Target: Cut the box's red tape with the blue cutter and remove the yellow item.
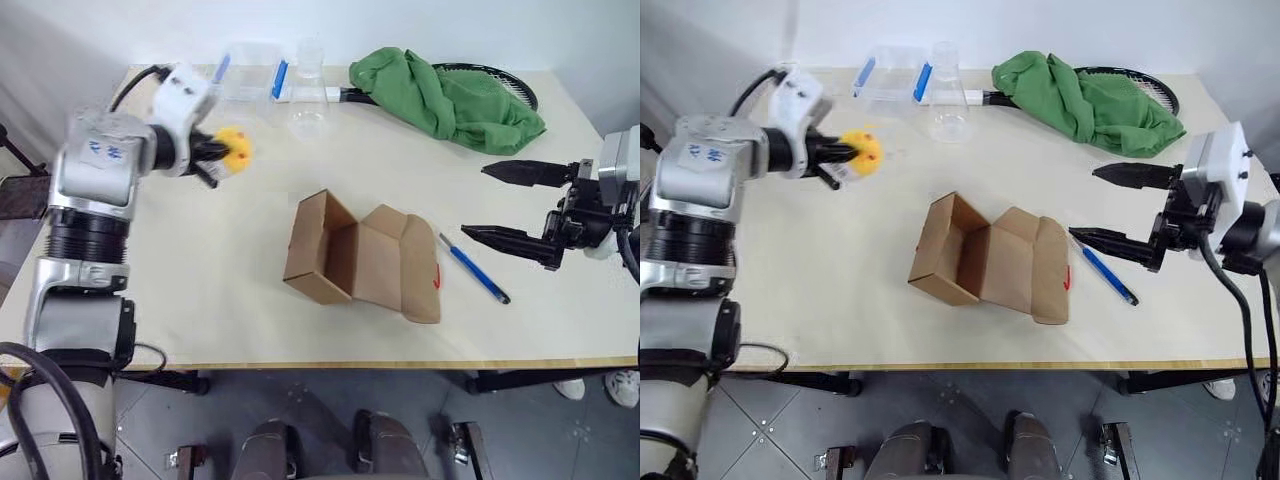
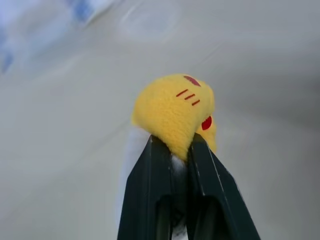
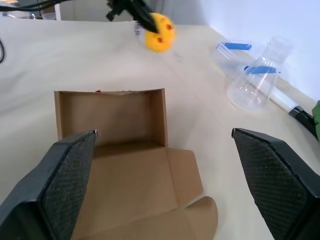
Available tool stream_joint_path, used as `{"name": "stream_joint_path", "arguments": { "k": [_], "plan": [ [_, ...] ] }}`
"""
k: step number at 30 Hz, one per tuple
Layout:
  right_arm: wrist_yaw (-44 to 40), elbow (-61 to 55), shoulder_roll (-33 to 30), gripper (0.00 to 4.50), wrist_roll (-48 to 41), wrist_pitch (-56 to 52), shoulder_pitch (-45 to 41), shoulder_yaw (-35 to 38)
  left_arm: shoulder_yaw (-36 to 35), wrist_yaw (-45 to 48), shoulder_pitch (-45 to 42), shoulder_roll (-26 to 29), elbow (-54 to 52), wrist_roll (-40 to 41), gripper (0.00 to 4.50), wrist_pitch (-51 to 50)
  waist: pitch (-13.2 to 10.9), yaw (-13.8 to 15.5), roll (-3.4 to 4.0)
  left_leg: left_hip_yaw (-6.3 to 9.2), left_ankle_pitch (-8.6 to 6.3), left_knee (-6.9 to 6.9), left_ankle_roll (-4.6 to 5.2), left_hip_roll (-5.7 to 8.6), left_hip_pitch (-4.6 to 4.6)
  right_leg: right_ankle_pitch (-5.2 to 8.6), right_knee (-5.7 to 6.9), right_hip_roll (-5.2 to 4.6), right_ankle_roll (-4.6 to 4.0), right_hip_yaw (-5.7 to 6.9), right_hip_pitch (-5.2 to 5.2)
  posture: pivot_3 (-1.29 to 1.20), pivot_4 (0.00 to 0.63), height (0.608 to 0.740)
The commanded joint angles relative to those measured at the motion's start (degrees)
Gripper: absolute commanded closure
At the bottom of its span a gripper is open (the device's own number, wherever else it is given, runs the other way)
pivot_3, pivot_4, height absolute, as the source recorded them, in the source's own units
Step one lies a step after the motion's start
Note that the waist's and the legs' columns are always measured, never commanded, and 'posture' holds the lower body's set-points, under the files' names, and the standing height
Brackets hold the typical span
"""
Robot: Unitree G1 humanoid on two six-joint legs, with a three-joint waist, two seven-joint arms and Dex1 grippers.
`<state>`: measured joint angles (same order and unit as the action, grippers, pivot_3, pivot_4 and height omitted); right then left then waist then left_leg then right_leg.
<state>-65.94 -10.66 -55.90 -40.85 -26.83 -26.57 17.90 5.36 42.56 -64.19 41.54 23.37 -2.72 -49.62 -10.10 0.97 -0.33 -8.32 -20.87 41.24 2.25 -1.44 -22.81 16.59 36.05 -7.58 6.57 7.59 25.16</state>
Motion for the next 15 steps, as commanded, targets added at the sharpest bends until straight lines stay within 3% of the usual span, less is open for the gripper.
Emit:
{"name": "stream_joint_path", "arguments": {
  "k": [1,2,8,15],
  "plan": [
    [-4.6,4.5,0.6,0.0,0.2,3.8,-2.4,-0.3,-1.9,-1.3,3.7,3.9,-3.1,-0.6,4.49,-5.8,0.0,0.0,0.0,-0.01,0.0,0.0,0.0,0.0,0.0,0.0,0.0,0.0,0.0,0.0,0.0,0.0,0.15,0.74],
    [-5.7,6.3,1.1,0.0,0.1,4.4,-3.3,-0.4,-2.1,-1.5,5.4,4.9,-3.7,-0.5,4.49,-6.8,0.0,0.0,-0.01,-0.03,0.0,0.01,0.0,0.0,0.0,0.0,0.0,0.0,0.0,0.0,0.0,0.0,0.15,0.74],
    [-12.6,14.7,2.0,0.0,0.3,7.0,-5.0,-0.6,-5.9,-2.6,12.4,9.3,-6.4,1.6,2.59,-12.4,0.0,0.6,-0.09,0.0,0.0,0.12,0.0,-0.04,-0.02,0.0,0.0,-0.02,0.0,0.07,-0.11,0.0,0.15,0.74],
    [-14.3,18.2,2.3,0.0,2.4,8.5,-6.6,-1.0,-7.8,0.3,16.1,14.6,-12.2,4.9,0.44,-14.7,0.0,0.2,-0.1,-0.04,-0.01,0.1,-0.01,-0.1,0.1,0.0,0.04,-0.03,0.0,-0.02,-0.14,0.0,0.15,0.74]
  ]
}}
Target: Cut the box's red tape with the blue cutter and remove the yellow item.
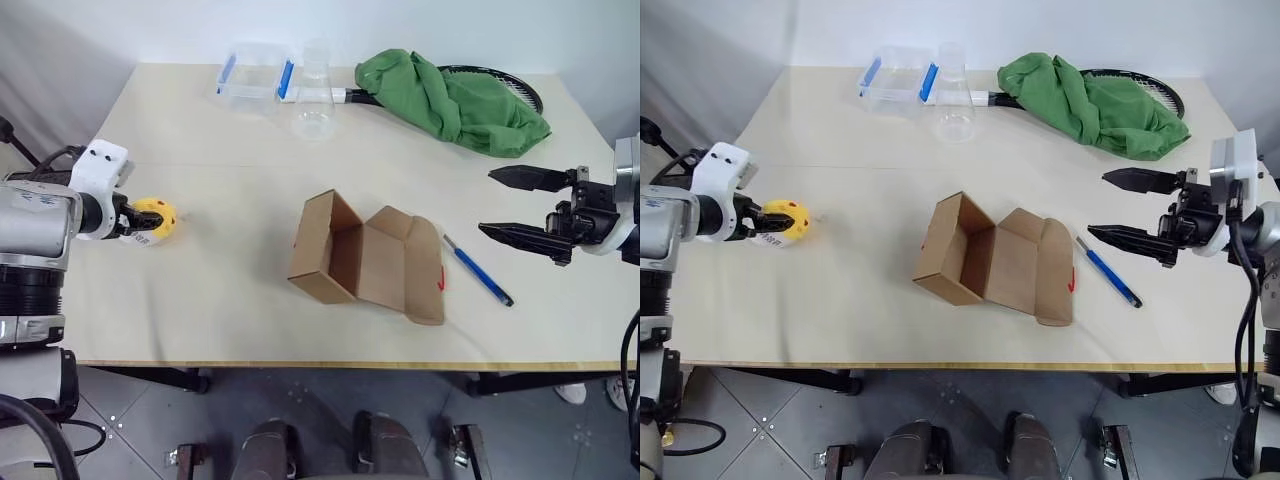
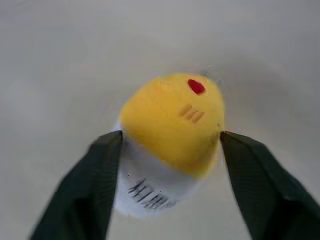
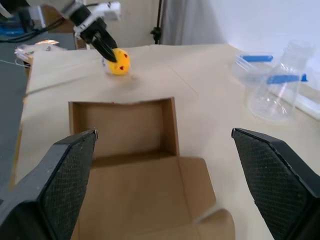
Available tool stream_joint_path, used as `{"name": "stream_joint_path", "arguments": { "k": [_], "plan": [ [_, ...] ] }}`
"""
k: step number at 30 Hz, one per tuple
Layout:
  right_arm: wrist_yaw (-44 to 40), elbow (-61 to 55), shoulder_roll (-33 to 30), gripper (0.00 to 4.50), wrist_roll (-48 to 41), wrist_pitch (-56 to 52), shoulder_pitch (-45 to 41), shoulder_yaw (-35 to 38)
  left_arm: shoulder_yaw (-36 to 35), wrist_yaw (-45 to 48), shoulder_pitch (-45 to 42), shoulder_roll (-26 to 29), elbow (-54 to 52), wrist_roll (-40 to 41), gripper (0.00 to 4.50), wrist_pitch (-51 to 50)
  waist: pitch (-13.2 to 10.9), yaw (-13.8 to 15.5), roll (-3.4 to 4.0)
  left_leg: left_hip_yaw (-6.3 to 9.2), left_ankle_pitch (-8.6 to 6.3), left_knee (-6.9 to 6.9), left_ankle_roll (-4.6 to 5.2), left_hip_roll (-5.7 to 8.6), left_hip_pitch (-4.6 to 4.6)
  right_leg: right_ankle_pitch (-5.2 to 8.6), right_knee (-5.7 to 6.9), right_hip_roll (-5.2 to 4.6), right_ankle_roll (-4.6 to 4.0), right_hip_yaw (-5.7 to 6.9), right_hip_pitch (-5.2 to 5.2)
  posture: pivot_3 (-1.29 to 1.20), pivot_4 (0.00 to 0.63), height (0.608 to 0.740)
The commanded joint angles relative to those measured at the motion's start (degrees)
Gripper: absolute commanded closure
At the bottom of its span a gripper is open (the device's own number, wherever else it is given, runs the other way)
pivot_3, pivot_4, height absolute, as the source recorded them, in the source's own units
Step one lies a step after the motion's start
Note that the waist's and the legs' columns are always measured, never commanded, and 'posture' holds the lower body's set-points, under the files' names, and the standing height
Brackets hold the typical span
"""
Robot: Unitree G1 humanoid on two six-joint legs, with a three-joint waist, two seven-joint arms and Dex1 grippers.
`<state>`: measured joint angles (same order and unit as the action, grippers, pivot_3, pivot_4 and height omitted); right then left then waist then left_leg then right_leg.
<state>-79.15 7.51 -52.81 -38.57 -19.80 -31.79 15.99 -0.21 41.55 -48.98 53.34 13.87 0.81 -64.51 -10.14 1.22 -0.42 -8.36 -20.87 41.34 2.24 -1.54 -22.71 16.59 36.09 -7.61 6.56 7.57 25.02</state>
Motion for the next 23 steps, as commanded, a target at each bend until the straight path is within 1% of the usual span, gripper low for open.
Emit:
{"name": "stream_joint_path", "arguments": {
  "k": [1,2,4,7,8,10,11,13,14,16,19,21,23],
  "plan": [
    [-2.0,1.1,-0.9,0.0,-0.1,1.6,-0.7,1.6,-4.4,4.7,3.7,5.7,-4.0,3.4,0.11,1.8,0.0,-0.1,0.0,0.0,0.0,-0.02,0.0,0.0,0.03,0.0,0.0,0.01,0.0,-0.03,0.0,0.0,0.15,0.74],
    [-3.2,2.6,-1.2,0.0,0.2,2.3,-0.1,2.1,-6.9,8.5,6.9,8.3,-5.8,5.9,0.02,2.9,0.0,-0.4,0.0,0.0,0.0,-0.06,-0.01,0.0,0.04,0.0,0.0,0.02,0.0,-0.03,0.01,0.0,0.15,0.74],
    [-4.7,4.9,-1.5,0.0,0.6,3.4,0.4,2.6,-9.6,12.3,10.6,11.1,-8.3,9.3,0.02,3.9,0.0,-1.0,-0.03,0.0,-0.04,-0.21,-0.07,-0.05,0.22,0.02,0.0,0.03,-0.04,-0.02,0.02,0.0,0.15,0.74],
    [-8.5,10.2,-4.1,0.0,4.6,7.4,2.5,1.4,-22.8,18.7,19.0,5.1,-16.5,18.7,0.02,17.0,0.0,-1.0,0.01,-0.05,-0.04,-0.24,-0.08,-0.15,0.31,0.03,0.01,-0.04,-0.06,-0.01,-0.04,0.0,0.15,0.74],
    [-9.6,12.3,-4.8,0.0,5.8,8.7,3.0,1.0,-26.4,21.5,21.8,2.8,-19.0,22.3,0.02,19.8,-0.1,-0.9,0.05,-0.05,-0.05,-0.19,-0.07,-0.21,0.34,0.03,-0.03,-0.09,-0.06,0.01,-0.18,0.0,0.15,0.74],
    [-11.0,15.7,-5.8,0.0,7.5,10.3,3.2,0.4,-30.2,25.4,27.9,0.1,-23.6,27.5,0.02,20.9,-0.1,-0.8,0.05,-0.02,-0.08,-0.16,-0.02,-0.19,0.5,0.04,-0.06,-0.17,-0.06,-0.01,-0.4,0.0,0.15,0.74],
    [-11.9,17.5,-6.1,0.0,8.3,11.6,3.7,0.3,-31.5,25.8,33.6,-1.6,-26.8,27.5,0.02,22.9,0.0,-1.1,0.06,0.0,-0.08,-0.16,-0.01,-0.2,0.54,0.03,-0.06,-0.17,-0.06,-0.05,-0.42,0.0,0.15,0.74],
    [-13.0,20.1,-6.7,0.0,9.3,13.7,4.6,-0.5,-32.6,24.7,41.7,-4.1,-30.5,26.0,0.02,27.7,0.0,-1.4,0.08,0.05,-0.08,-0.24,-0.01,-0.2,0.68,0.03,-0.04,-0.16,-0.06,-0.18,-0.42,0.0,0.15,0.74],
    [-13.2,21.4,-6.7,0.0,9.0,14.6,4.9,-0.6,-32.8,24.6,44.9,-5.4,-31.3,26.0,0.02,29.5,0.0,-1.6,0.08,0.04,-0.08,-0.32,-0.02,-0.2,0.75,0.04,-0.05,-0.14,-0.06,-0.2,-0.45,0.0,0.15,0.74],
    [-13.3,25.0,-6.7,0.0,9.4,17.0,5.1,-1.6,-33.2,26.6,49.8,-7.6,-30.9,28.7,0.02,31.1,0.0,-1.6,0.07,-0.02,-0.09,-0.33,-0.04,-0.27,0.83,0.05,-0.04,-0.05,-0.09,-0.26,-0.46,0.0,0.15,0.74],
    [-13.3,29.9,-6.9,0.0,11.9,21.4,5.1,-3.8,-35.1,25.8,53.6,-11.3,-29.9,31.0,0.02,34.6,0.0,-1.5,0.07,-0.16,-0.1,-0.34,-0.04,-0.27,1.04,0.05,-0.03,-0.08,-0.09,-0.42,-0.57,0.0,0.15,0.74],
    [-13.3,32.0,-6.8,0.0,12.3,23.1,5.1,-4.3,-34.9,26.6,56.4,-11.0,-30.2,31.4,0.02,34.9,0.0,-1.3,0.08,-0.15,-0.1,-0.34,-0.03,-0.26,1.12,0.05,-0.03,-0.13,-0.09,-0.45,-0.66,0.0,0.15,0.74],
    [-12.8,32.1,-6.2,0.0,12.4,23.5,5.4,-3.3,-35.3,25.6,57.8,-11.3,-30.5,31.4,0.02,36.3,0.0,-1.3,0.11,-0.15,-0.12,-0.34,-0.01,-0.22,1.15,0.05,-0.02,-0.19,-0.09,-0.47,-0.67,0.0,0.15,0.74]
  ]
}}
